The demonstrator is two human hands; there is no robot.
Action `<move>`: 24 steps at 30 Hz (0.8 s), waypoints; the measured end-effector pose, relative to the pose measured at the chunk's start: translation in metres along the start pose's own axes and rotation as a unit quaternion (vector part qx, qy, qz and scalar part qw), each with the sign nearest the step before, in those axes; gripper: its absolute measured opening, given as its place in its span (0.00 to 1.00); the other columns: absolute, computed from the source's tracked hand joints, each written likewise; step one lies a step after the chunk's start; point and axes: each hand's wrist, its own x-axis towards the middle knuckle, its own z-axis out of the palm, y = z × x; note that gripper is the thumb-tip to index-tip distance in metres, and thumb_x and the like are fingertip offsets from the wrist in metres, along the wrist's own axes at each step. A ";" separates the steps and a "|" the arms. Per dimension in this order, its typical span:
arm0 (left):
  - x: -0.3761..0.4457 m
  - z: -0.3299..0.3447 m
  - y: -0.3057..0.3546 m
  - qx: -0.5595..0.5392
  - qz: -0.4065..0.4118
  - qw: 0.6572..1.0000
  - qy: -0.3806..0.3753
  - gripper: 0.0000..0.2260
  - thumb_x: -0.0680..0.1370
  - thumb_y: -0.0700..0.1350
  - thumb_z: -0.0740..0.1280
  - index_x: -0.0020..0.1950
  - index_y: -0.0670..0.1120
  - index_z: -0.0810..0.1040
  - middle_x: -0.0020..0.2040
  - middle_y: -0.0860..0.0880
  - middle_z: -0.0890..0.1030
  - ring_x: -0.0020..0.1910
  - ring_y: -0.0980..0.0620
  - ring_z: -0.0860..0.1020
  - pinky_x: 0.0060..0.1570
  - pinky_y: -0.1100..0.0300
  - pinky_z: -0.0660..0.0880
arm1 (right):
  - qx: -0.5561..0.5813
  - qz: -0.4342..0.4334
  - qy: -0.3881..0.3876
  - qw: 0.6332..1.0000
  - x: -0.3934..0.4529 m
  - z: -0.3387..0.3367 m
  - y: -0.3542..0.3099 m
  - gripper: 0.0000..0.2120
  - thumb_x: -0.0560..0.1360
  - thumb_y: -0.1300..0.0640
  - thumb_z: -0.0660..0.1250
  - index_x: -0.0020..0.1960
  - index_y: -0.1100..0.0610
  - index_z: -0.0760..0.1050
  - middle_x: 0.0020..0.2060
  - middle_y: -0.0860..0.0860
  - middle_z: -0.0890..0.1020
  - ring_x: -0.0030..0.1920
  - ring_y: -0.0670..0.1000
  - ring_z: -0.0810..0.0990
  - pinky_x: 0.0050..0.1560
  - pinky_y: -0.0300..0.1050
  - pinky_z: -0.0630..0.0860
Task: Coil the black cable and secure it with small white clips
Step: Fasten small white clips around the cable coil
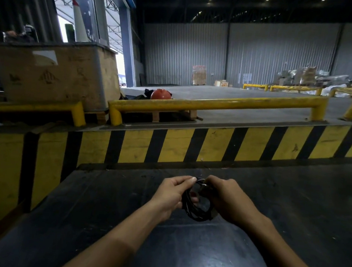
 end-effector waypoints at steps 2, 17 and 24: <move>0.001 0.001 -0.002 0.014 -0.002 1.000 -0.014 0.09 0.76 0.48 0.68 0.54 0.48 0.82 0.51 0.42 0.84 0.43 0.48 0.85 0.40 0.56 0.81 | 0.004 -0.020 0.010 1.000 -0.001 -0.001 -0.001 0.07 0.75 0.54 0.68 0.52 0.48 0.74 0.46 0.49 0.84 0.44 0.46 0.82 0.42 0.47 0.82; -0.003 -0.002 -0.004 0.099 0.103 0.987 -0.077 0.19 0.78 0.39 0.66 0.68 0.48 0.72 0.58 0.49 0.81 0.36 0.52 0.83 0.36 0.62 0.79 | 0.118 -0.024 0.029 0.992 -0.007 -0.014 0.002 0.03 0.73 0.56 0.70 0.47 0.53 0.79 0.40 0.48 0.83 0.40 0.43 0.81 0.41 0.41 0.80; -0.010 -0.013 -0.001 0.270 0.137 0.938 -0.168 0.34 0.78 0.40 0.65 0.76 0.55 0.48 0.58 0.53 0.79 0.39 0.52 0.82 0.43 0.59 0.80 | 0.249 0.042 -0.018 0.968 -0.010 -0.008 0.017 0.04 0.72 0.55 0.71 0.43 0.56 0.80 0.45 0.50 0.79 0.43 0.47 0.79 0.42 0.40 0.76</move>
